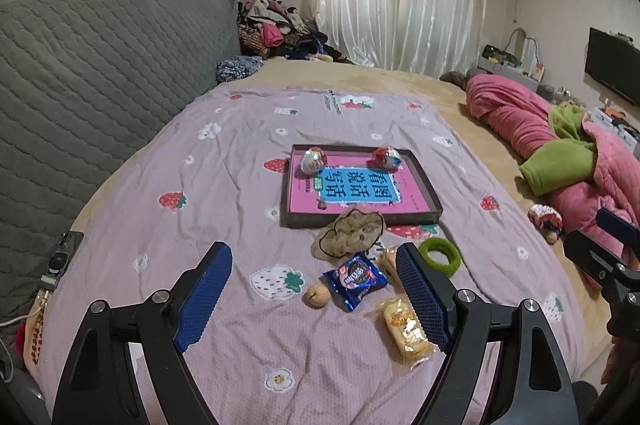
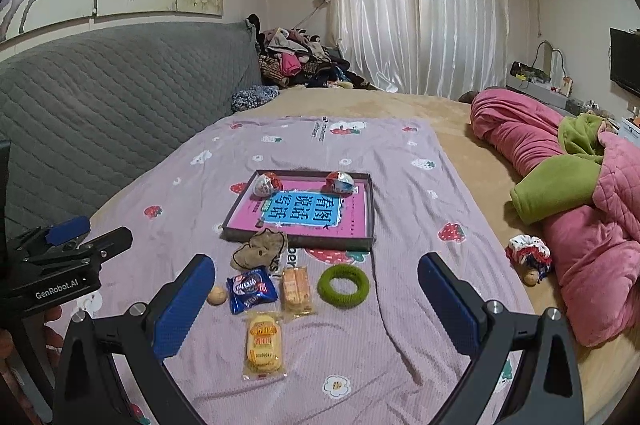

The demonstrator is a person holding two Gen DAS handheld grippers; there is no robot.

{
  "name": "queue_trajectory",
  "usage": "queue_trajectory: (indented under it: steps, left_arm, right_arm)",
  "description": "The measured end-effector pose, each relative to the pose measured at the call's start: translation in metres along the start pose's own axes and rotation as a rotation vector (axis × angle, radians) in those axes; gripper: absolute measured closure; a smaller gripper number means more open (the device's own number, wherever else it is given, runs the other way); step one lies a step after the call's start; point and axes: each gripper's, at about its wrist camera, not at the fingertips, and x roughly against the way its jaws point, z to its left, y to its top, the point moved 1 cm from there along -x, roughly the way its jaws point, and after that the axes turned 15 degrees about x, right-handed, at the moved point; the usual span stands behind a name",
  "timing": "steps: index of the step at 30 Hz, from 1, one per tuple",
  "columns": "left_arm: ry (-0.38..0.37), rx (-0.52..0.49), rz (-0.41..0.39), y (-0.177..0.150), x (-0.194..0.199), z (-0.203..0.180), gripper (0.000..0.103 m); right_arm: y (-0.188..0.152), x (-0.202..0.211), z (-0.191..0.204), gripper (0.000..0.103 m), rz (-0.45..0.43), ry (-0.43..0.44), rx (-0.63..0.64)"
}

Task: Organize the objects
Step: 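Withdraw both tools from the tray back toward the remaining snacks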

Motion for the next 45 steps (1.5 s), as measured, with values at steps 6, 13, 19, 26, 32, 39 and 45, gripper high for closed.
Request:
queue_trajectory:
  steps: [6, 13, 19, 26, 32, 39, 45]
  left_arm:
    - [0.003, -0.015, 0.022, -0.010, -0.015, -0.002, 0.018]
    - [0.013, -0.023, 0.066, -0.023, -0.040, -0.002, 0.018]
    - [0.034, -0.019, 0.103, -0.030, -0.059, 0.003, 0.018]
    - [0.049, -0.017, 0.137, -0.041, -0.081, 0.013, 0.018]
    - [0.055, -0.031, 0.154, -0.055, -0.098, 0.021, 0.018]
    - [0.048, -0.056, 0.171, -0.070, -0.113, 0.024, 0.018]
    - [0.058, -0.068, 0.189, -0.078, -0.124, 0.026, 0.018]
  right_arm:
    - [-0.013, -0.007, 0.007, 0.000, 0.025, -0.003, 0.016]
    - [-0.030, -0.020, 0.016, 0.000, 0.061, 0.006, 0.035]
    - [-0.044, -0.035, 0.024, 0.000, 0.091, 0.024, 0.043]
    - [-0.058, -0.051, 0.037, 0.000, 0.121, 0.046, 0.061]
    - [-0.068, -0.062, 0.049, 0.000, 0.136, 0.067, 0.070]
    - [-0.080, -0.078, 0.064, 0.000, 0.170, 0.086, 0.082]
    - [-0.084, -0.089, 0.069, 0.000, 0.184, 0.090, 0.088]
